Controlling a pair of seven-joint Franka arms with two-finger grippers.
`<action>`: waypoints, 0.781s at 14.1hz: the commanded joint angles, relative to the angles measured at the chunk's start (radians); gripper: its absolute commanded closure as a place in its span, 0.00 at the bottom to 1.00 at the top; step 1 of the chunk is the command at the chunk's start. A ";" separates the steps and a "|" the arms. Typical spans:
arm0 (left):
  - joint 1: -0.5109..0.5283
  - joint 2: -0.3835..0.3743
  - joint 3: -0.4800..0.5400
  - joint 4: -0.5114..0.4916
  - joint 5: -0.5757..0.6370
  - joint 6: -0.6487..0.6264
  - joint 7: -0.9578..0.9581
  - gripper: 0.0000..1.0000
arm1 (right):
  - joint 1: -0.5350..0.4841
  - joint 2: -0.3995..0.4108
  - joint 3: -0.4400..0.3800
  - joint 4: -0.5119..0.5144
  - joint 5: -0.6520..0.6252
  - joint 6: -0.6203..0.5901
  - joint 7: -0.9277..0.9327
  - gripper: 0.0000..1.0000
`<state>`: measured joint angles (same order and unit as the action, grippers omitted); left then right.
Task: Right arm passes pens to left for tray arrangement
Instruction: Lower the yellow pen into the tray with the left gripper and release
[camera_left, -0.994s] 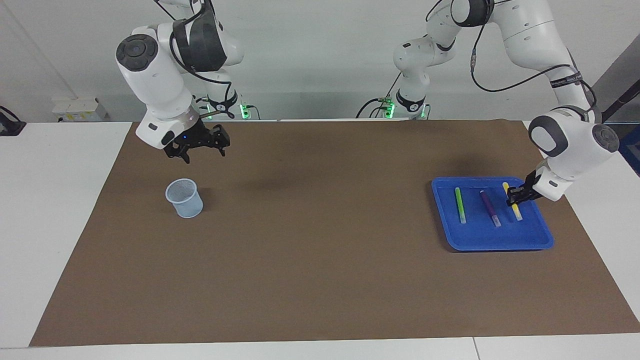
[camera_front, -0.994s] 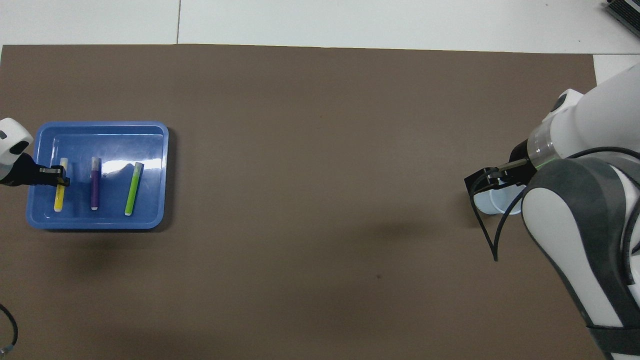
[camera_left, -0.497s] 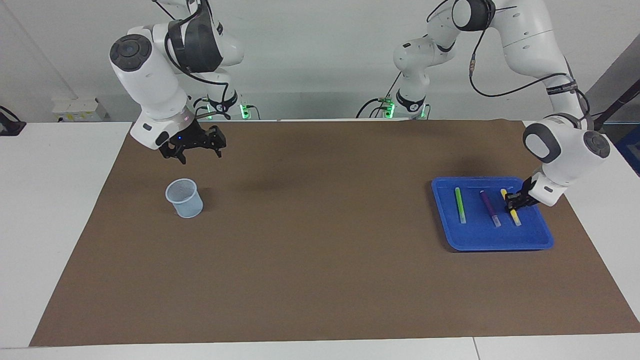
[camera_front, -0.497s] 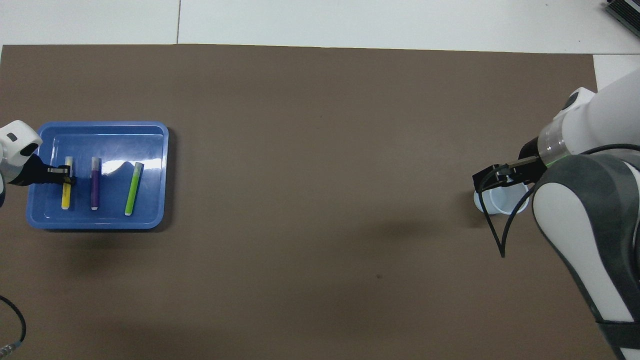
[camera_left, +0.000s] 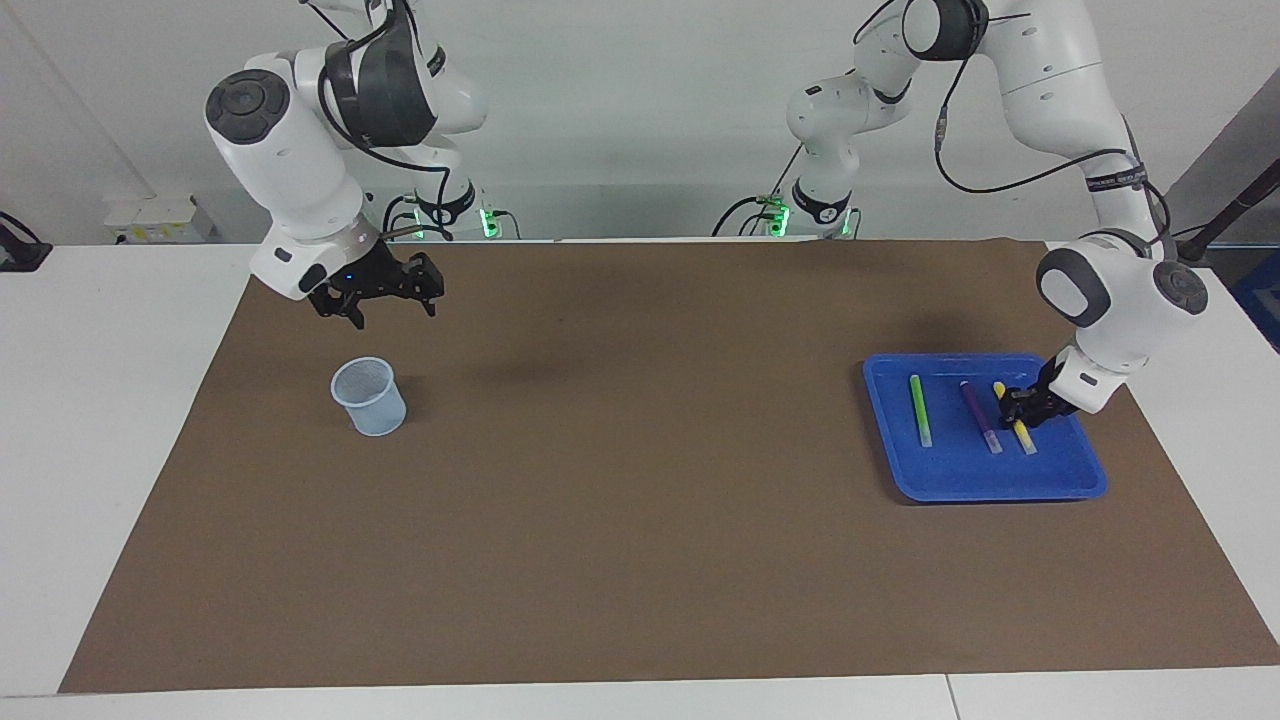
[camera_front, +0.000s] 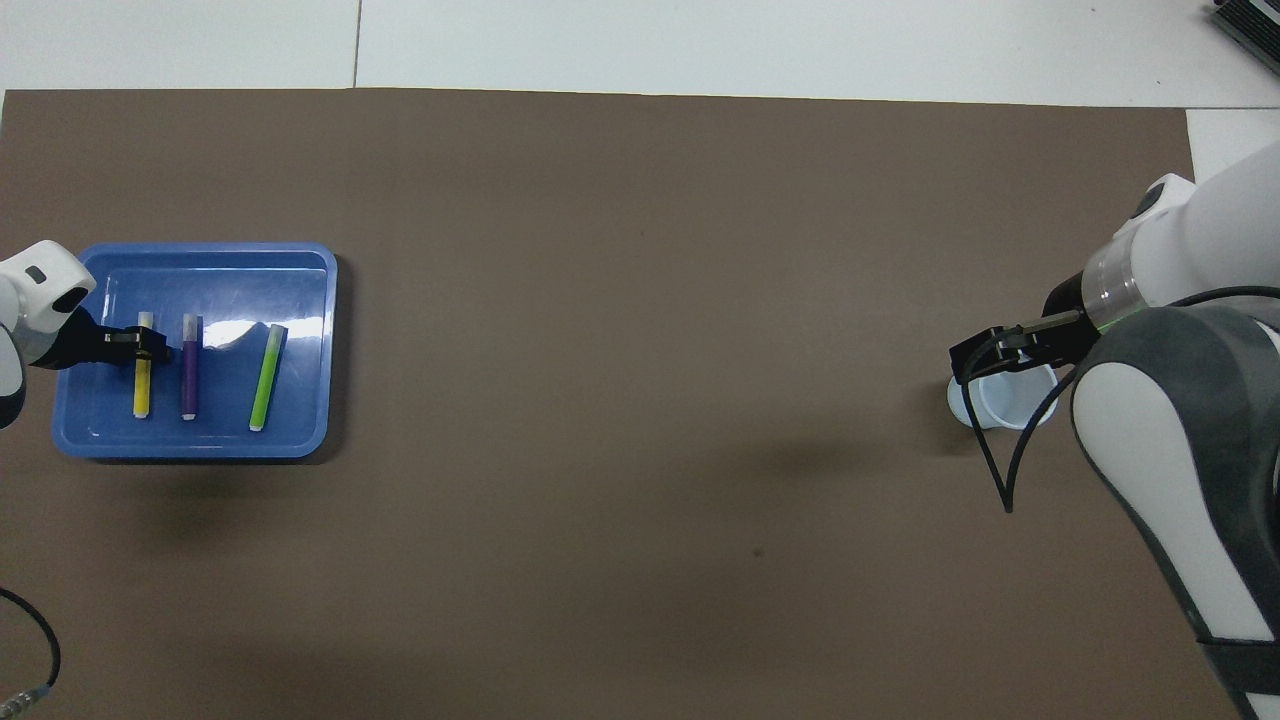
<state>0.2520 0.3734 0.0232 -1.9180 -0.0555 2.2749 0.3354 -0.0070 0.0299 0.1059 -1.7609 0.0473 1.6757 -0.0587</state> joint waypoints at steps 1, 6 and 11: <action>-0.008 -0.002 0.004 -0.003 0.017 0.018 0.007 0.00 | -0.016 -0.019 0.014 -0.026 -0.040 0.029 0.005 0.00; -0.013 0.002 0.004 0.069 0.011 -0.072 0.005 0.00 | -0.011 -0.025 0.014 -0.011 -0.057 0.029 0.010 0.00; -0.023 -0.002 0.001 0.169 0.006 -0.179 -0.001 0.00 | -0.013 -0.027 0.003 0.023 -0.057 -0.016 0.007 0.00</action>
<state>0.2399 0.3720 0.0182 -1.7889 -0.0556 2.1415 0.3361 -0.0077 0.0095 0.1021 -1.7470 0.0112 1.6809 -0.0575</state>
